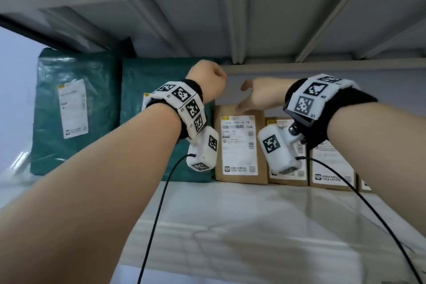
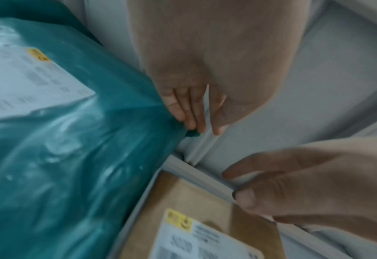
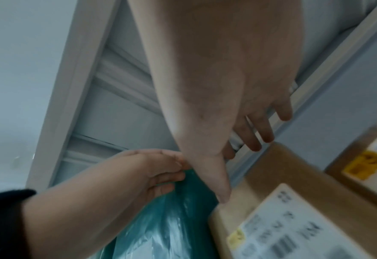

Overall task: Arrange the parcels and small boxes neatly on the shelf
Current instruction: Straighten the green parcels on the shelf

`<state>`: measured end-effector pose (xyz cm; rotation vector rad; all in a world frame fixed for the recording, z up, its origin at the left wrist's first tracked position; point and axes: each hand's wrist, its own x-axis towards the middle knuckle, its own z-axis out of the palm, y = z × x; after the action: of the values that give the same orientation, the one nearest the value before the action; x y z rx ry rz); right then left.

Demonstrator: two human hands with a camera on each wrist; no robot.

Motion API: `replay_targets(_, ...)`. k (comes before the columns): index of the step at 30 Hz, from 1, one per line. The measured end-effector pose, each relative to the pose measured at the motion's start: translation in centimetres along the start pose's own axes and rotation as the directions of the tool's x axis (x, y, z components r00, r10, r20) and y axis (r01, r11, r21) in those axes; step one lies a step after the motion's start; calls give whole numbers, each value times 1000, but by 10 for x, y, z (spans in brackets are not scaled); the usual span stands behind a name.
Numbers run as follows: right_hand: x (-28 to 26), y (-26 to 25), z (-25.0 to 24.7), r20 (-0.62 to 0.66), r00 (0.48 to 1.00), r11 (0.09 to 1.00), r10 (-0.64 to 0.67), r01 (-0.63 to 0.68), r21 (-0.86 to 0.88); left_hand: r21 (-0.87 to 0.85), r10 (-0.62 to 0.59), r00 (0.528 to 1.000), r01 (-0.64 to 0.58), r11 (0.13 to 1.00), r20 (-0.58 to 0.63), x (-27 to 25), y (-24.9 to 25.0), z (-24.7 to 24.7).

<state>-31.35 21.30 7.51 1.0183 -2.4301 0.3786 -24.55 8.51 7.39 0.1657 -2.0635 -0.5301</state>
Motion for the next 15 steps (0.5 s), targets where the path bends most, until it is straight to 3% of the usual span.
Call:
replay_targets(7,21,-72,7,-53,999,1000,11,-10,18,223,44,998,-31,974,-54,7,-36,-41)
replay_targets(15,36,-107,11,-168,983,984,79,-49,172,261,-50,997,64,963,-59,10,-74,-71)
